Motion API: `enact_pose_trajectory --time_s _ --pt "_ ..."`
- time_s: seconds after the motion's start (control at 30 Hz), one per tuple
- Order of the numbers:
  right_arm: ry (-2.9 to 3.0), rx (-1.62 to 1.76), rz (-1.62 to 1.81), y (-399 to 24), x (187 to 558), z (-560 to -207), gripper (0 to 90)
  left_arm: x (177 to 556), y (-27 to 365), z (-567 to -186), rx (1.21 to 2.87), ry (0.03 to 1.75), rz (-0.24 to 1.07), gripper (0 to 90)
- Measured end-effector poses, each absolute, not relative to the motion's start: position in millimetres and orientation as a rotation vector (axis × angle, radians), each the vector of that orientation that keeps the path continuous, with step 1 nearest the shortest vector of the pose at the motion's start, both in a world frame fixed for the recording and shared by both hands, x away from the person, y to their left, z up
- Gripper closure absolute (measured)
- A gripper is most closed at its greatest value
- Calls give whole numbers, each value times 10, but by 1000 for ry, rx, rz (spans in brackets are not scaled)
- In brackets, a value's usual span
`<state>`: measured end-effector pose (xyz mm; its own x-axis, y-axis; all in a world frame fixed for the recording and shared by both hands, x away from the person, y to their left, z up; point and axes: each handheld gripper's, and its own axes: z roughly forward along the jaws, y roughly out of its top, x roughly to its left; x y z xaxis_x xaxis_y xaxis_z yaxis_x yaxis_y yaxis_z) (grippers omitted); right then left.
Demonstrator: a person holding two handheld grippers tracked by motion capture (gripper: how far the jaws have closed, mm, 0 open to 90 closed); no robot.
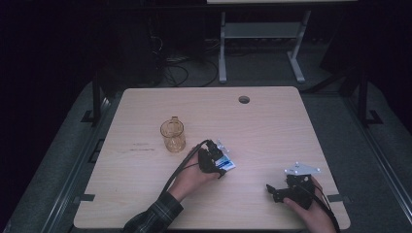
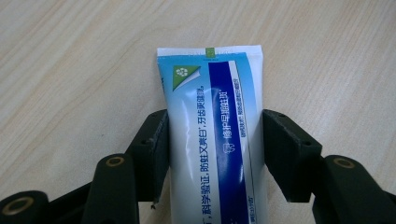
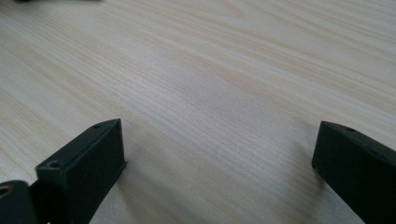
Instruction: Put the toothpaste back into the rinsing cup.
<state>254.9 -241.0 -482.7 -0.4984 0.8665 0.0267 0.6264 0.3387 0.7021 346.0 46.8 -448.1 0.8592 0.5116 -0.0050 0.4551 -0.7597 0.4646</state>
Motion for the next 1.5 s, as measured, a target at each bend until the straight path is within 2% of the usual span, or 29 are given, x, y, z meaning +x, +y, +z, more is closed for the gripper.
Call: enact_pose_trajectory --time_s 0.23,0.43,0.57,0.97,1.5 --pt "2256 1322 946 -2410 2549 -4827 19 3468 421 -4440 2626 725 153 535" --pt "2256 1322 946 -2410 2548 -4827 19 3462 419 -4412 2663 712 130 676" --pt "2256 1321 946 -2410 2548 -4827 19 3464 428 -4395 2670 683 120 724" --pt "2256 1322 946 -2410 2549 -4826 19 3497 480 -4375 2643 683 69 737" --pt "2256 1321 946 -2410 2549 -4827 19 3460 729 -4242 2448 654 27 735"
